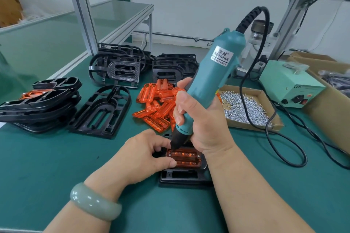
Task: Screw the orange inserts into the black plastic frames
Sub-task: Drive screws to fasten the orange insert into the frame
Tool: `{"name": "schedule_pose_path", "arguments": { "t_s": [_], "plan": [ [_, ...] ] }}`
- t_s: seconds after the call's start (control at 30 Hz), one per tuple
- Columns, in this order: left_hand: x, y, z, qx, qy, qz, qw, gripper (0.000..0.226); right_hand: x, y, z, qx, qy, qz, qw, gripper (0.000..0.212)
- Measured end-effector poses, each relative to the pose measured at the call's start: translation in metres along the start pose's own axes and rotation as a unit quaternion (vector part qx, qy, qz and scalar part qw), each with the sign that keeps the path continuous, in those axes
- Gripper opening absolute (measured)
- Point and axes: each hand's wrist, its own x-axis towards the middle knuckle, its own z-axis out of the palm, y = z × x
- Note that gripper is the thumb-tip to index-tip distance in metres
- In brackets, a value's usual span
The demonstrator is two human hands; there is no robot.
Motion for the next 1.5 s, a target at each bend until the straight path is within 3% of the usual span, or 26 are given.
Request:
{"name": "schedule_pose_path", "arguments": {
  "t_s": [0.57, 0.73, 1.0, 1.17, 1.33, 1.4, 1.5],
  "plan": [
    [0.001, -0.002, 0.001, -0.013, -0.001, -0.006, 1.000, 0.037, 0.004, -0.005, 0.007, -0.044, 0.001, 0.019, 0.999, 0.010],
    [0.001, -0.005, 0.002, -0.026, 0.004, -0.020, 0.999, 0.035, 0.019, -0.028, 0.008, -0.006, 0.009, -0.023, 1.000, 0.008],
    [0.001, -0.007, 0.003, -0.010, 0.005, -0.003, 1.000, 0.035, 0.011, -0.037, -0.022, 0.073, 0.136, -0.019, 0.988, 0.010],
    [0.000, -0.011, 0.005, -0.003, 0.014, 0.000, 1.000, 0.033, 0.002, -0.036, -0.053, 0.173, 0.239, -0.026, 0.955, 0.015],
    [-0.002, -0.012, 0.004, -0.006, 0.004, -0.002, 1.000, 0.029, -0.013, -0.028, -0.082, 0.265, 0.268, -0.058, 0.924, 0.010],
    [-0.003, -0.010, 0.001, -0.031, 0.004, -0.014, 0.999, 0.034, -0.018, -0.024, -0.089, 0.283, 0.271, -0.058, 0.918, 0.011],
    [-0.006, -0.002, -0.002, -0.037, -0.017, -0.028, 0.999, 0.076, -0.021, -0.023, -0.094, 0.304, 0.271, -0.056, 0.911, 0.011]
  ]
}}
